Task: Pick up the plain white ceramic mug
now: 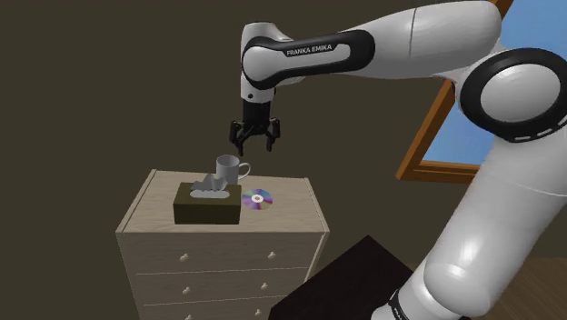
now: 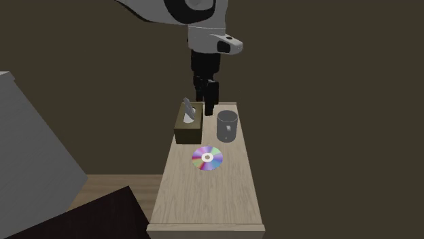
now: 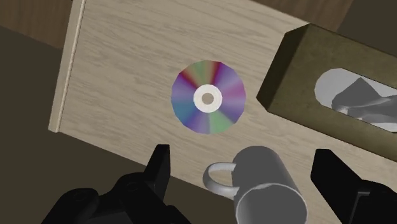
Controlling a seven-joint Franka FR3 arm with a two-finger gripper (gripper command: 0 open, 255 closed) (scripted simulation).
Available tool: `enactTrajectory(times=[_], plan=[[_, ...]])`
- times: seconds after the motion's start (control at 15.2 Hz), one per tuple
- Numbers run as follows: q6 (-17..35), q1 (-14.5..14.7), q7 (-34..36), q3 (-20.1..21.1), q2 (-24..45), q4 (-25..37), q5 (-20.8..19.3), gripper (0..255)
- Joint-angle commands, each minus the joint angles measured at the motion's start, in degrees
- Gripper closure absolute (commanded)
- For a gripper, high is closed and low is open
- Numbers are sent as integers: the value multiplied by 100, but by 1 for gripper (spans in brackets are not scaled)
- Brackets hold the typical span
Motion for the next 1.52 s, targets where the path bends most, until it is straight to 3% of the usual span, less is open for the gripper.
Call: enactTrajectory(times=[0.0,0.33,0.66,1.25,1.32,1.45], plan=[[-45,56,171,16,535,503,-65,0],[-248,280,542,2,1825,1830,-188,0],[-696,571,800,-68,3208,3537,-269,0],[-187,445,846,65,3333,3124,-392,0],[-179,433,831,64,3326,3107,-391,255],[-203,435,814,53,3389,3195,-403,255]])
